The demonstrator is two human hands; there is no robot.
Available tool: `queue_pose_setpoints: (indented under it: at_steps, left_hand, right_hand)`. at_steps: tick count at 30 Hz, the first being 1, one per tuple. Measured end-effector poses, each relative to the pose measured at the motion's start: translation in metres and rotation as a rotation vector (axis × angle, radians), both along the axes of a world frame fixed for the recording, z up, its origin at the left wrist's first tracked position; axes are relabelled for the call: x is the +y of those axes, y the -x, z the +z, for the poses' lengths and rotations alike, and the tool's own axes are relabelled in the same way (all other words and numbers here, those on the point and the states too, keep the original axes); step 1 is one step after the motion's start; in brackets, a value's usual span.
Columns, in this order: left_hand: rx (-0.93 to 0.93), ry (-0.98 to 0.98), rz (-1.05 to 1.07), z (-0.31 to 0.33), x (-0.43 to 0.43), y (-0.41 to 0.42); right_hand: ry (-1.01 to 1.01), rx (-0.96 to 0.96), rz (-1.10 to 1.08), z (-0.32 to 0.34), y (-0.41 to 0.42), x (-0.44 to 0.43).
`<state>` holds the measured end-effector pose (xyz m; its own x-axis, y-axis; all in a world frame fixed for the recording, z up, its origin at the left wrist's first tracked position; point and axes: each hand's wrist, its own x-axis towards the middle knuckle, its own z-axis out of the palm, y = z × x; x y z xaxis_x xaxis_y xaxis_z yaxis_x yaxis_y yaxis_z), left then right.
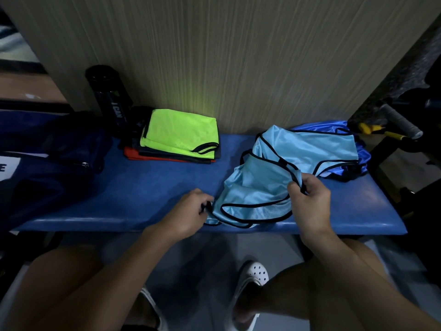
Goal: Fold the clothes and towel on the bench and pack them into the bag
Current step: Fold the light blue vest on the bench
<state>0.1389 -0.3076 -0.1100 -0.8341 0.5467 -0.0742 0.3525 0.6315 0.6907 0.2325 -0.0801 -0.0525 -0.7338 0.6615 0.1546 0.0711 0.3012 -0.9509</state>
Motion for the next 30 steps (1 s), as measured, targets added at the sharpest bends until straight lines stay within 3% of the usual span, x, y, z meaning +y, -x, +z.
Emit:
queue_pose_setpoints:
  at_steps: [4, 6, 10, 11, 12, 15, 21, 25, 30]
  left_hand:
    - [0.101, 0.108, 0.075, -0.002, -0.001, 0.004]
    - [0.191, 0.068, 0.137, 0.006, -0.002, 0.006]
    - [0.663, -0.13, 0.208, 0.036, -0.009, 0.016]
    - [0.694, -0.176, 0.184, 0.041, -0.011, 0.016]
    - [0.643, -0.232, 0.155, 0.042, -0.013, 0.015]
    - [0.24, -0.298, 0.161, 0.034, -0.017, 0.007]
    - [-0.052, 0.109, 0.067, 0.025, -0.032, 0.012]
    - [0.031, 0.211, 0.194, 0.018, -0.034, 0.022]
    - [0.164, 0.165, 0.248, -0.002, -0.015, 0.033]
  right_hand:
    - [-0.017, -0.015, -0.003, -0.001, 0.001, 0.002]
    - [-0.022, -0.017, -0.01, 0.001, 0.002, 0.002]
    - [-0.013, 0.008, -0.027, 0.008, 0.004, 0.002]
    - [-0.012, 0.016, -0.027, 0.009, 0.005, 0.001]
    - [-0.009, 0.021, -0.028, 0.009, 0.005, 0.0]
    - [-0.02, 0.013, -0.026, 0.008, 0.006, -0.005]
    - [-0.04, -0.038, -0.005, -0.001, 0.005, -0.016]
    - [-0.041, -0.044, 0.02, 0.0, 0.003, -0.022]
    - [-0.04, -0.057, 0.036, -0.001, 0.002, -0.028]
